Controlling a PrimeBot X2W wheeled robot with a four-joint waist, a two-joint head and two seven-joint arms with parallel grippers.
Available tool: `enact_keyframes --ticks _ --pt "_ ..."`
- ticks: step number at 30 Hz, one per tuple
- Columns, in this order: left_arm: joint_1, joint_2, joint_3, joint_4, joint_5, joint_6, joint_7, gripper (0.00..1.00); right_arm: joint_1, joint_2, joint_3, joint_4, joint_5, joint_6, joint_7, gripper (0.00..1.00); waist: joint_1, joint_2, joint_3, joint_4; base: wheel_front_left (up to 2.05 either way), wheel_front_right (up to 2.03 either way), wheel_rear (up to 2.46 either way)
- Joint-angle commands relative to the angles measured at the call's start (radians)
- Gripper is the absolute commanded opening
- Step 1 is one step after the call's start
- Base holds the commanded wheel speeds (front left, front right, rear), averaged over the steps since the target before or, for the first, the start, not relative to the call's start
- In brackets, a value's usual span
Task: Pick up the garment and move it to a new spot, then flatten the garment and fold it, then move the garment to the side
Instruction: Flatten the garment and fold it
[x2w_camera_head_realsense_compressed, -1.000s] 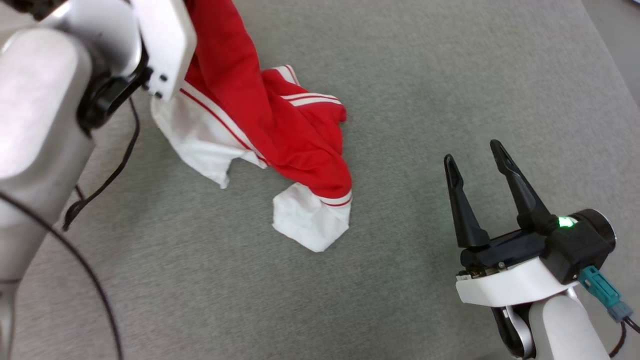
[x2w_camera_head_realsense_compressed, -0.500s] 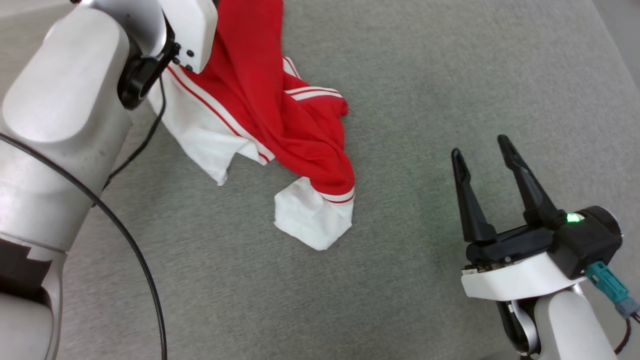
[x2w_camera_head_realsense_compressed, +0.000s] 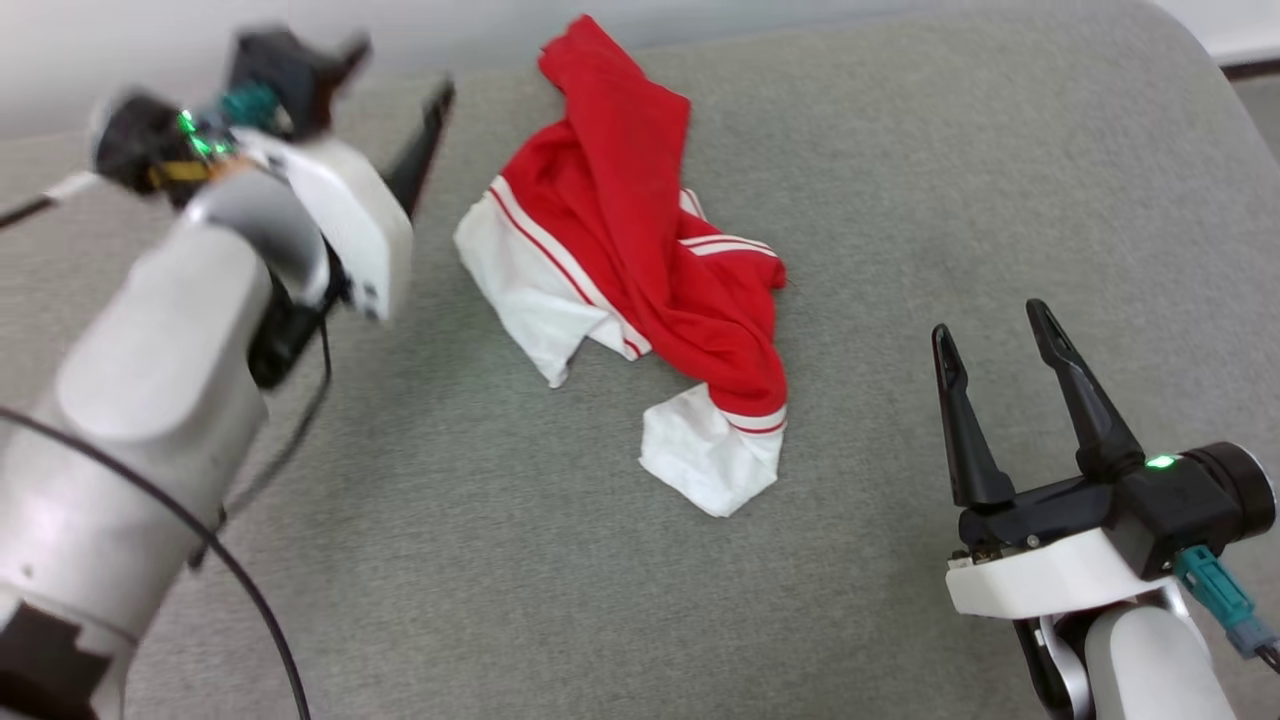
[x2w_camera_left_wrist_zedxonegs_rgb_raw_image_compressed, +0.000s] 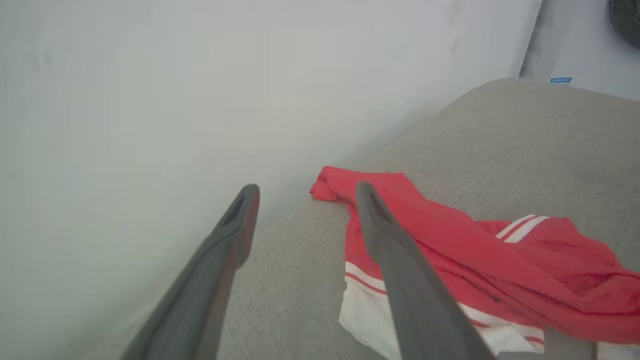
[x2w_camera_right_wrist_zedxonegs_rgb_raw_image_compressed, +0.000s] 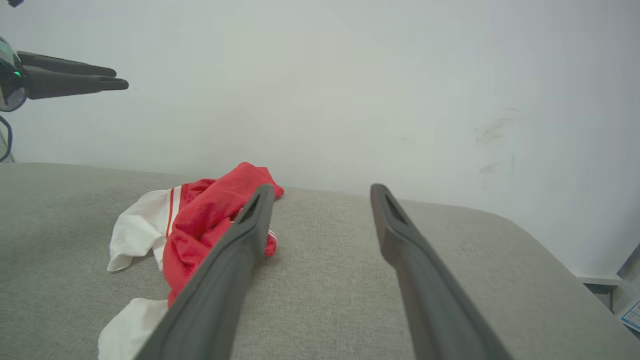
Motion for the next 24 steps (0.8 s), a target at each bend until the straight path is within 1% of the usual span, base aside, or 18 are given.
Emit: enact_keyframes --ticks 1,6,10,13,19,24 --pt "0.032 0.0 -0.012 -0.011 -0.012 -0.004 0.027 1.0 0.008 0.001 0.001 0.0 -0.007 -0.001 -0.002 1.0 0.0 -0.0001 -0.02 0.022 0.0 0.0 0.0" --pt "0.107 0.008 -0.062 -0.078 -0.08 -0.014 0.216 1.0 0.012 0.001 0.008 -0.001 0.008 -0.001 -0.002 1.0 0.0 -0.0001 -0.014 0.031 0.0 0.0 0.0" --pt "0.116 0.019 -0.094 -0.143 -0.134 -0.023 0.375 1.0 0.001 0.001 0.023 -0.007 0.012 -0.001 -0.002 1.0 0.0 -0.0001 0.01 0.022 0.0 0.0 0.0" --pt "0.111 0.015 -0.105 -0.187 -0.18 -0.023 0.472 1.0 -0.009 0.001 0.026 -0.008 0.016 -0.001 -0.002 1.0 0.0 -0.0001 0.034 0.009 0.0 0.0 0.0" --pt "0.087 0.015 -0.133 -0.206 -0.207 -0.015 0.6 1.0 -0.026 0.001 0.033 -0.008 0.027 -0.001 -0.002 1.0 0.0 -0.0001 0.082 -0.027 0.0 0.0 0.0" --pt "0.085 0.021 -0.173 -0.172 -0.182 -0.01 0.657 1.0 -0.036 0.001 0.036 -0.01 0.042 -0.001 -0.002 1.0 0.0 -0.0001 0.109 -0.054 0.0 0.0 0.0"
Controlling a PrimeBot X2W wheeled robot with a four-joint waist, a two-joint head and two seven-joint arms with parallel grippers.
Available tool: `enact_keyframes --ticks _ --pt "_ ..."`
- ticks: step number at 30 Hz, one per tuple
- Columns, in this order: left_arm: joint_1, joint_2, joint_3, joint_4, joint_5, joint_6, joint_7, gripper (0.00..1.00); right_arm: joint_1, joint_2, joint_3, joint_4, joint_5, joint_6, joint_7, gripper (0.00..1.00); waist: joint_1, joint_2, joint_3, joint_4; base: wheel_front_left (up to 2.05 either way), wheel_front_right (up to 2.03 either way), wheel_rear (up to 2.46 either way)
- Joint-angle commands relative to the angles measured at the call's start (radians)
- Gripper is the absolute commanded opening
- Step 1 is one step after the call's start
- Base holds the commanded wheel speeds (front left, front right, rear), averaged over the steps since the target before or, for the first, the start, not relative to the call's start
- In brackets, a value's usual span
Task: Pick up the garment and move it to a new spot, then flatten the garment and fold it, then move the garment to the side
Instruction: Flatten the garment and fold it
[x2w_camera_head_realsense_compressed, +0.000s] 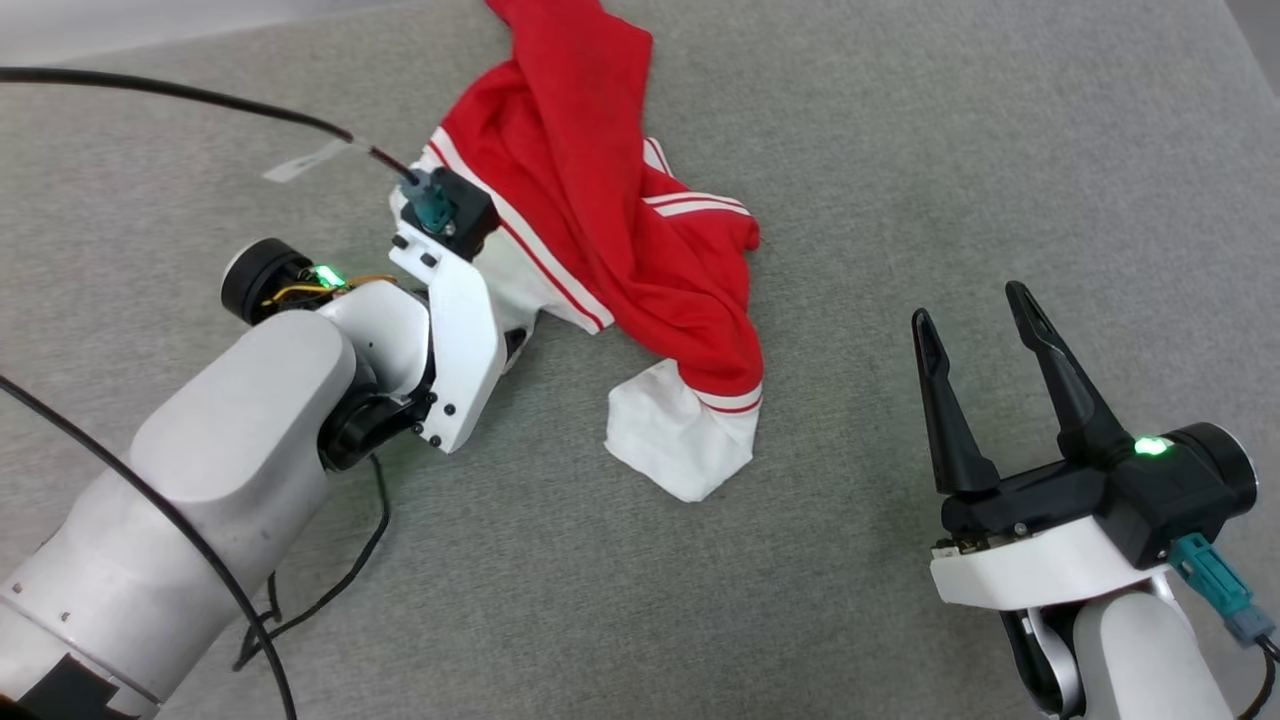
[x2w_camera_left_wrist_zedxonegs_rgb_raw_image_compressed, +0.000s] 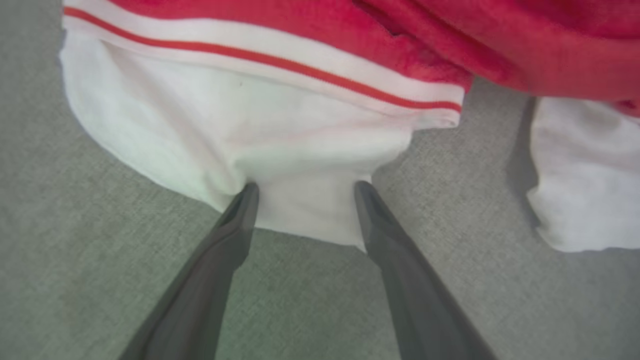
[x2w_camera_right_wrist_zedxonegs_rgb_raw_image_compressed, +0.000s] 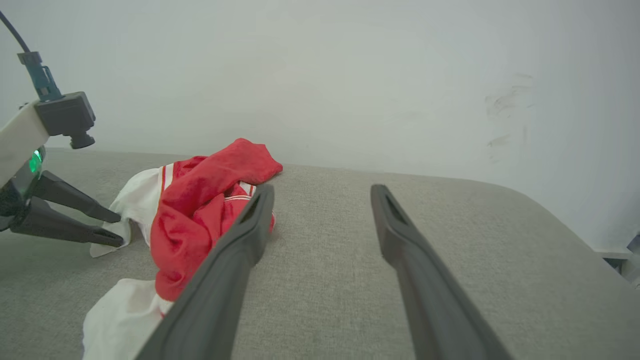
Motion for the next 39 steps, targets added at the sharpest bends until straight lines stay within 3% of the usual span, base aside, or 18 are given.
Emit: enact_keyframes --ticks 1,2,3,4,9,15,22,28,33,39 --pt "0.004 -0.003 -0.011 0.011 -0.002 0.002 0.011 1.0 -0.013 0.001 0.0 -0.004 0.011 -0.001 -0.002 1.0 -0.0001 -0.0001 0.013 -0.014 0.0 0.0 0.0" --pt "0.014 -0.005 -0.021 0.02 -0.007 0.0 0.025 1.0 -0.013 0.001 -0.001 -0.005 0.012 -0.001 -0.002 1.0 -0.0001 -0.0001 0.016 -0.016 0.0 0.0 0.0" --pt "0.031 -0.004 -0.033 0.031 -0.022 -0.004 0.052 0.84 -0.012 0.001 -0.001 -0.004 0.012 -0.001 -0.002 1.0 -0.0001 -0.0001 0.017 -0.018 0.0 0.0 0.0" --pt "0.045 -0.002 -0.049 0.035 -0.03 -0.009 0.076 0.0 -0.012 0.001 -0.001 -0.004 0.013 -0.001 -0.002 1.0 -0.0001 -0.0001 0.018 -0.019 0.0 0.0 0.0" --pt "0.071 0.036 -0.057 0.022 -0.03 -0.014 0.038 0.0 -0.002 0.001 -0.003 0.006 0.009 -0.001 -0.002 1.0 -0.0001 -0.0001 0.0 -0.01 0.0 0.0 0.0" --pt "0.177 0.094 -0.002 -0.042 -0.05 0.035 -0.118 0.0 0.03 0.001 -0.009 0.024 -0.004 -0.001 -0.002 1.0 -0.0001 -0.0001 -0.091 0.023 0.0 0.0 0.0" --pt "0.355 0.238 0.043 -0.204 -0.07 0.13 -0.224 0.0 0.067 0.001 -0.015 0.039 -0.023 -0.001 -0.002 1.0 -0.0001 -0.0001 -0.187 0.081 0.0 0.0 0.0" --pt "0.503 0.355 0.092 -0.358 -0.082 0.268 -0.306 0.0 0.098 0.001 -0.03 0.041 -0.028 -0.001 -0.002 1.0 -0.0001 -0.0001 -0.226 0.133 0.0 0.0 0.0" --pt "0.655 0.381 0.087 -0.455 -0.112 0.345 -0.36 0.0 0.113 0.001 -0.034 0.044 -0.033 -0.001 -0.002 1.0 -0.0001 -0.0001 -0.244 0.161 0.0 0.0 0.0" --pt "0.745 0.332 0.034 -0.49 -0.086 0.374 -0.418 0.0 0.122 0.001 -0.039 0.044 -0.04 -0.001 -0.002 1.0 -0.0001 -0.0001 -0.257 0.178 0.0 0.0 0.0"
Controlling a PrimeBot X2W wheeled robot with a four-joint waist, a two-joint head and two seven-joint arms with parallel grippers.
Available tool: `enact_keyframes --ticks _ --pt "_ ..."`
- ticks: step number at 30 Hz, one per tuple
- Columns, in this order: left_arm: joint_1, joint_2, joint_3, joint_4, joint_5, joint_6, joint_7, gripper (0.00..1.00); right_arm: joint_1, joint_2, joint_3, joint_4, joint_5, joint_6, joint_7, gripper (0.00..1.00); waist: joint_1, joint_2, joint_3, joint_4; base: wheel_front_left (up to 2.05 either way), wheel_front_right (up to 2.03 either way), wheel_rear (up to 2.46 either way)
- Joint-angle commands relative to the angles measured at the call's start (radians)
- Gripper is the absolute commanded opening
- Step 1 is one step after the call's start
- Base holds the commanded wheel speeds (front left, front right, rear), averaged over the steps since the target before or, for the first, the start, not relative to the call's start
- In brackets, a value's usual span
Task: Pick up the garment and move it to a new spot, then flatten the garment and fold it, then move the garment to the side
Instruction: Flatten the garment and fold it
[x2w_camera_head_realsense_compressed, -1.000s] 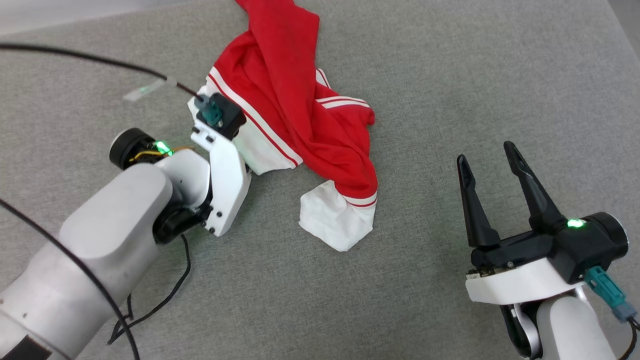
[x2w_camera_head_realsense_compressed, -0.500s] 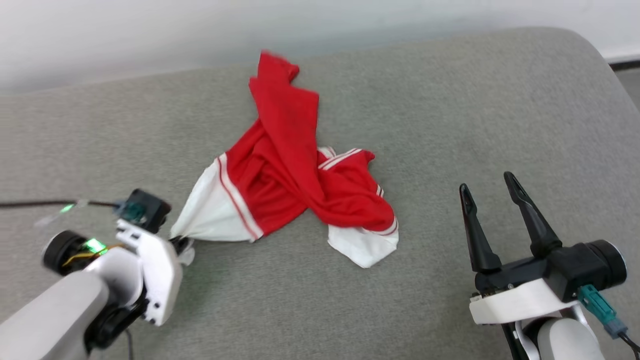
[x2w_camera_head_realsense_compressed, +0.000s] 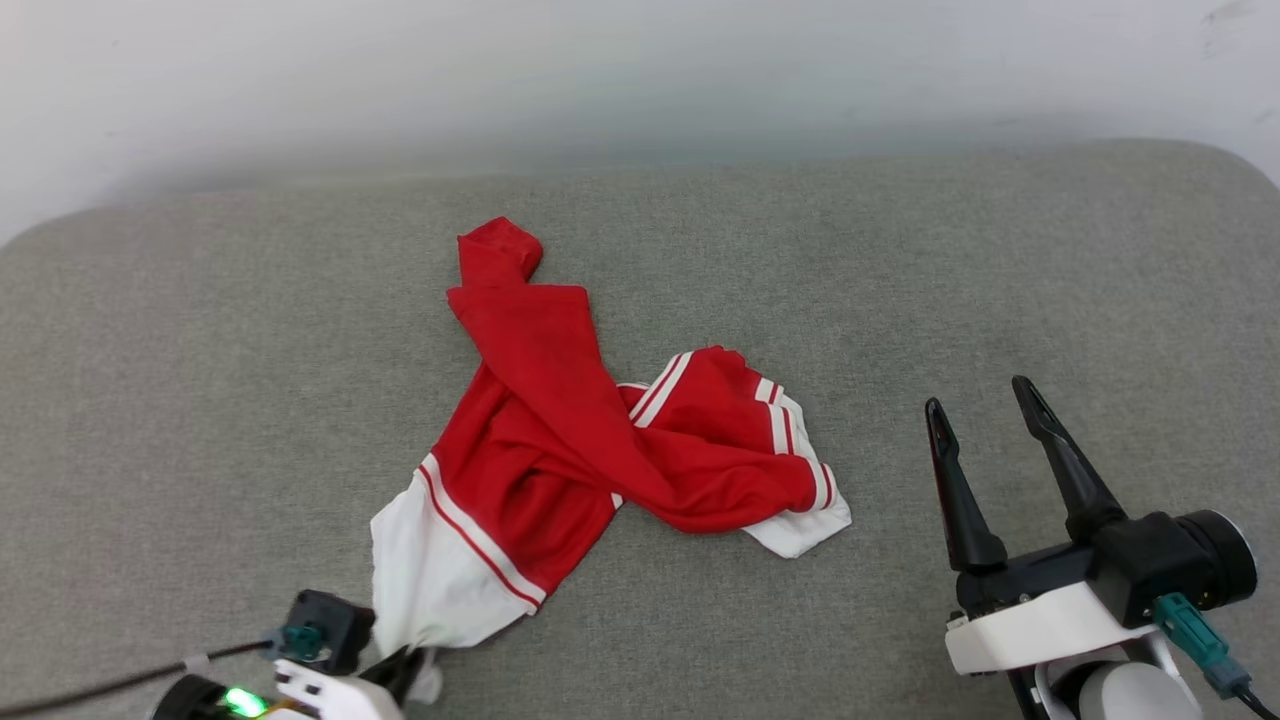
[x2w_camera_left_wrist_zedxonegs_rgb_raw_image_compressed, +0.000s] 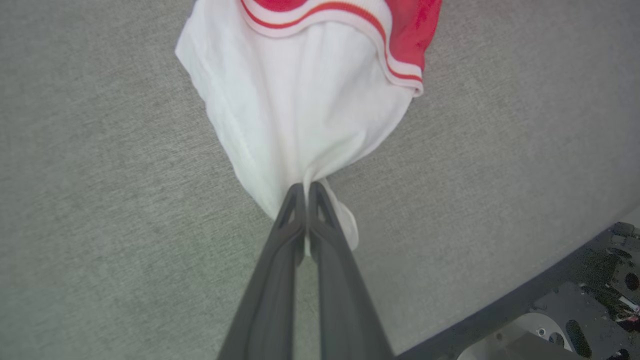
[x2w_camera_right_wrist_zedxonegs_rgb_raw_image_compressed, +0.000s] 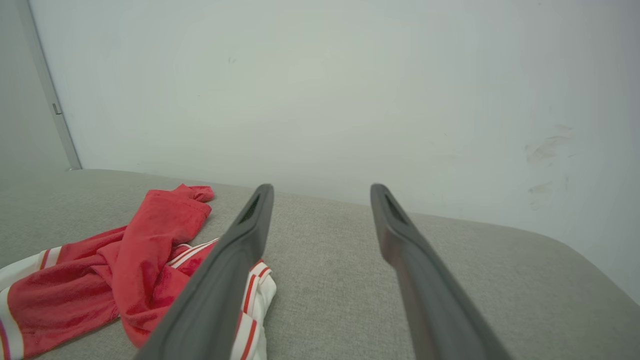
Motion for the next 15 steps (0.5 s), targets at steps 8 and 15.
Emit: enact_keyframes --ticks 8,15 --pt "-0.044 -0.112 0.059 0.051 0.108 0.058 -0.268 1.0 0.02 0.001 -0.001 -0.001 -0.022 -0.001 -0.002 1.0 0.0001 0.0 -0.016 0.029 0.0 0.0 0.0" --pt "-0.085 -0.186 0.153 0.002 0.224 0.103 -0.418 1.0 -0.013 -0.026 0.036 0.066 -0.051 -0.001 0.001 1.0 0.0001 0.0 -0.006 0.087 0.0 0.0 0.0"
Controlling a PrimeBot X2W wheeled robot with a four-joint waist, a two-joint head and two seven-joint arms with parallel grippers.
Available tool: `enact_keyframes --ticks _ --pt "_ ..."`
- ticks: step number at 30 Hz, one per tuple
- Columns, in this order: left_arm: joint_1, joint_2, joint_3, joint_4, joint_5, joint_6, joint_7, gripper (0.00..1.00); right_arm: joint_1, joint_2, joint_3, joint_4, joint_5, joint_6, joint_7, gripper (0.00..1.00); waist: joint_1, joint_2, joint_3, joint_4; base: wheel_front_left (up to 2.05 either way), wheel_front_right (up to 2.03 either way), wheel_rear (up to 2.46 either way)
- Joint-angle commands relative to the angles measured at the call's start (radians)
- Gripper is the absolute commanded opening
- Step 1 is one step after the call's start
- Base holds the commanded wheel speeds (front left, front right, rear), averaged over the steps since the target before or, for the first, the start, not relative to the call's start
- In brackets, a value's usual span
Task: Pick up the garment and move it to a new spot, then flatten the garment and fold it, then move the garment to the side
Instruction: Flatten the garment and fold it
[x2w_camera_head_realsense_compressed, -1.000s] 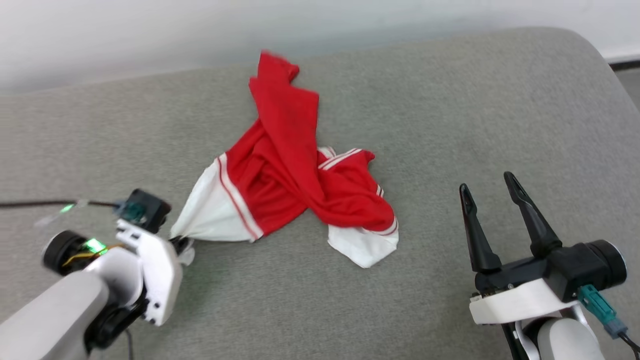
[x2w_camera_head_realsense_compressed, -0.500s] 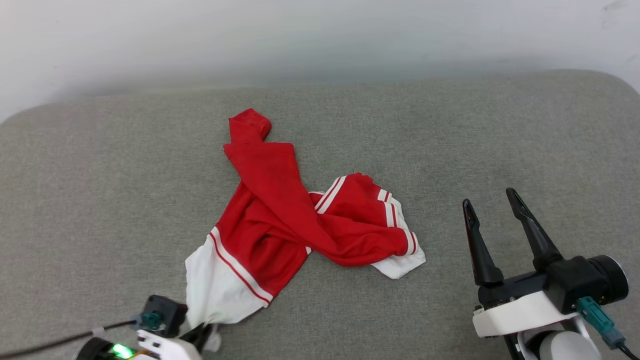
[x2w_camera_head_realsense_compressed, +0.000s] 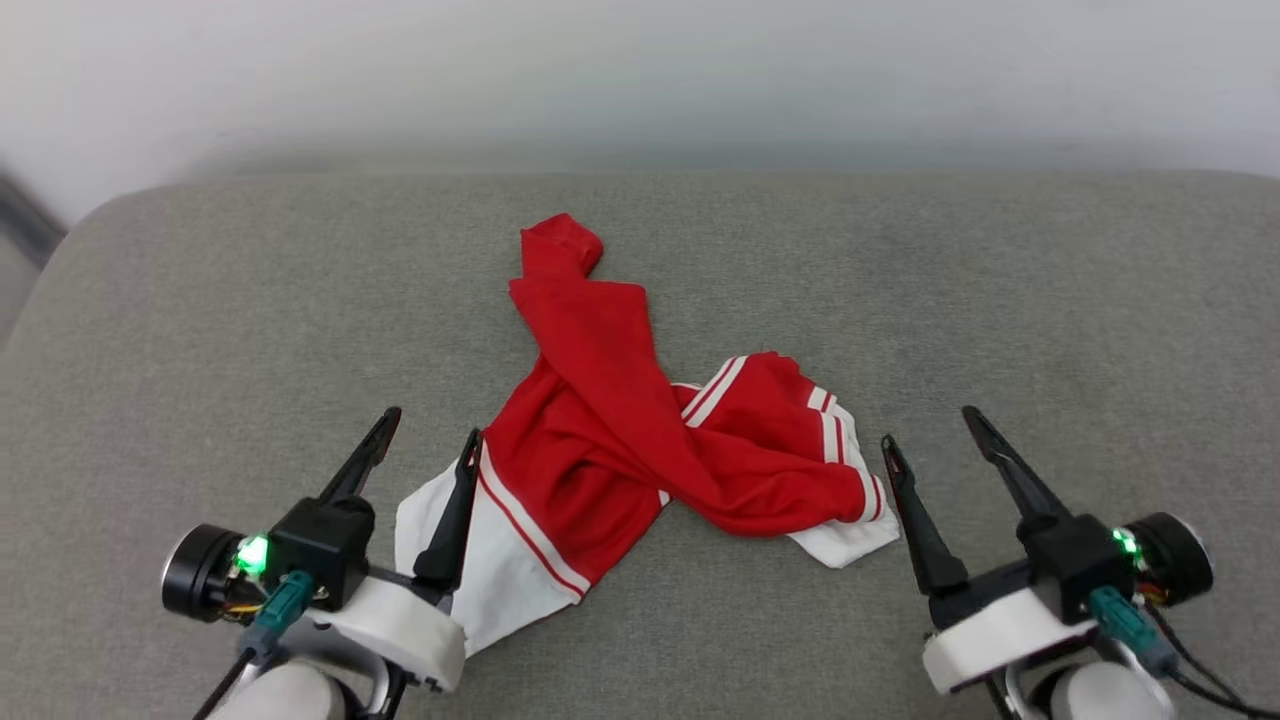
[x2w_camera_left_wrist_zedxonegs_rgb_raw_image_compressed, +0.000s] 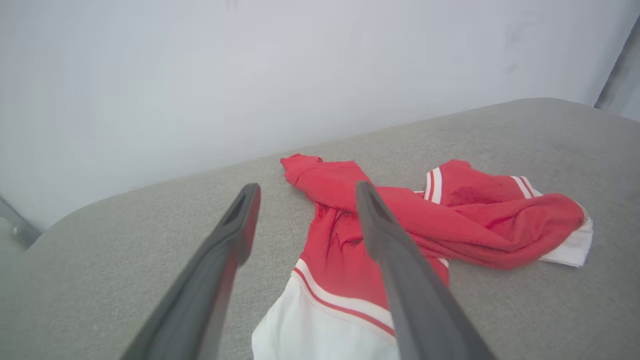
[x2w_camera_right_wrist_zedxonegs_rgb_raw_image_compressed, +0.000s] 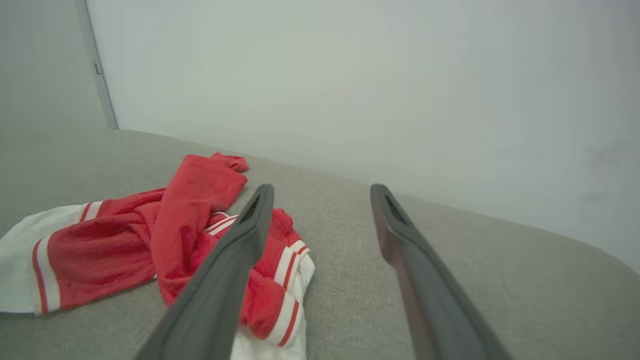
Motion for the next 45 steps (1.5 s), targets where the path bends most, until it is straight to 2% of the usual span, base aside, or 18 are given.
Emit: enact_keyframes --ticks 1,4,7,12,15,20,25,30,36,37,38,39,45 --pt "-0.012 -0.012 0.006 -0.009 0.024 0.005 -0.005 1.0 -0.043 -0.026 0.015 0.005 0.008 0.0 0.015 1.0 0.0001 0.0 0.014 0.027 0.0 0.0 0.0" --pt "-0.011 -0.065 0.062 -0.062 0.109 0.008 -0.008 1.0 -0.141 -0.099 0.116 0.037 0.04 0.0 0.128 1.0 0.0001 0.0 0.046 0.07 0.0 0.0 0.0" --pt "0.015 -0.121 0.091 -0.083 0.163 -0.026 -0.006 1.0 -0.278 -0.205 0.23 0.068 0.117 -0.001 0.295 1.0 0.0001 0.0 0.079 0.126 0.0 0.0 0.0" --pt "0.024 -0.206 0.128 -0.067 0.219 -0.091 -0.006 1.0 -0.504 -0.321 0.393 0.12 0.35 0.0 0.637 1.0 0.0001 0.0 0.132 0.218 0.0 0.0 0.0" --pt "0.028 -0.252 0.148 -0.054 0.238 -0.129 -0.006 1.0 -0.632 -0.354 0.453 0.154 0.489 0.0 0.812 1.0 0.0001 0.0 0.163 0.265 0.0 0.0 0.0" --pt "0.014 -0.323 0.174 -0.032 0.274 -0.199 -0.006 1.0 -0.803 -0.362 0.524 0.272 0.615 0.0 1.041 1.0 0.0001 0.0 0.202 0.341 0.0 0.0 0.0" --pt "0.008 -0.391 0.187 -0.015 0.31 -0.259 -0.006 1.0 -0.909 -0.353 0.561 0.415 0.654 0.0 1.136 1.0 0.0001 0.0 0.238 0.414 0.0 0.0 0.0" --pt "0.02 -0.442 0.189 0.011 0.33 -0.317 -0.007 1.0 -0.951 -0.352 0.591 0.548 0.659 0.0 1.164 1.0 0.0001 0.0 0.268 0.477 0.0 0.0 0.0" --pt "0.039 -0.48 0.214 0.025 0.359 -0.354 -0.007 1.0 -0.952 -0.369 0.662 0.648 0.643 0.0 1.154 1.0 0.0001 0.0 0.281 0.519 0.0 0.0 0.0" --pt "0.043 -0.485 0.218 0.028 0.364 -0.357 -0.007 1.0 -0.944 -0.367 0.672 0.668 0.646 0.0 1.157 0.89 0.0001 0.0 0.282 0.519 0.0 0.0 0.0" --pt "0.047 -0.489 0.223 0.03 0.371 -0.362 -0.007 1.0 -0.937 -0.366 0.683 0.682 0.65 0.0 1.154 0.27 0.0001 0.0 0.282 0.52 0.0 0.0 0.0" --pt "0.049 -0.492 0.228 0.032 0.375 -0.364 -0.007 1.0 -0.932 -0.365 0.69 0.693 0.655 0.0 1.148 0.0 0.0001 0.0 0.281 0.52 0.0 0.0 0.0" --pt "0.07 -0.501 0.254 0.055 0.398 -0.388 -0.007 1.0 -0.942 -0.392 0.685 0.717 0.696 -0.001 1.088 0.0 0.0001 0.0 0.237 0.511 0.0 0.0 0.0"
